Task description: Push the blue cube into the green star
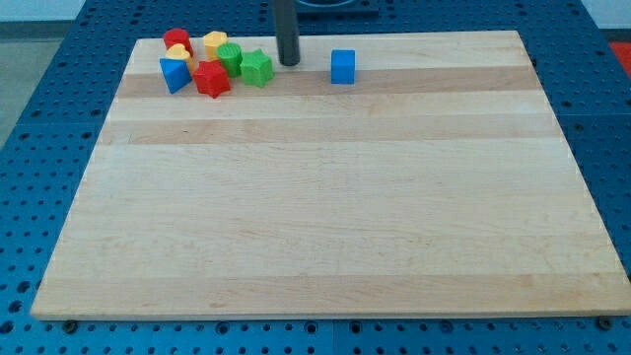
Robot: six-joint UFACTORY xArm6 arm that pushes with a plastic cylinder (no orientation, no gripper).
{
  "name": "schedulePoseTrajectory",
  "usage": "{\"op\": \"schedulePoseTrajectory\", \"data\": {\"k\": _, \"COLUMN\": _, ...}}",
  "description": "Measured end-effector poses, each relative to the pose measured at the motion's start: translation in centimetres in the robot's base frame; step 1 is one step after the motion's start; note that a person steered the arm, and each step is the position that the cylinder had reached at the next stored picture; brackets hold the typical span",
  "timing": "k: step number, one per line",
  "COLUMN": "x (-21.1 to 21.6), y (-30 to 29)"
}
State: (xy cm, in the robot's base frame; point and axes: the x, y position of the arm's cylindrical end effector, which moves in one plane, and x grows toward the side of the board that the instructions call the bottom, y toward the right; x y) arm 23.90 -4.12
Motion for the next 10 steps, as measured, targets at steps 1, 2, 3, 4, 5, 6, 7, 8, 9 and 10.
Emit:
{"op": "schedulePoseTrajectory", "data": {"k": 1, "x": -1.4, "y": 4.4}}
{"op": "schedulePoseTrajectory", "data": {"k": 2, "x": -2.1, "y": 8.6}}
{"op": "schedulePoseTrajectory", "data": {"k": 3, "x": -0.8, "y": 10.9}}
{"op": "schedulePoseTrajectory", "data": {"k": 4, "x": 1.2, "y": 12.2}}
{"op": "schedulePoseTrajectory", "data": {"k": 5, "x": 3.2, "y": 12.1}}
{"op": "schedulePoseTrajectory", "data": {"k": 6, "x": 3.8, "y": 10.8}}
{"op": "schedulePoseTrajectory", "data": {"k": 7, "x": 3.8, "y": 9.2}}
{"op": "schedulePoseTrajectory", "data": {"k": 8, "x": 3.8, "y": 7.7}}
{"op": "schedulePoseTrajectory", "data": {"k": 9, "x": 3.3, "y": 6.4}}
{"op": "schedulePoseTrajectory", "data": {"k": 10, "x": 2.2, "y": 5.0}}
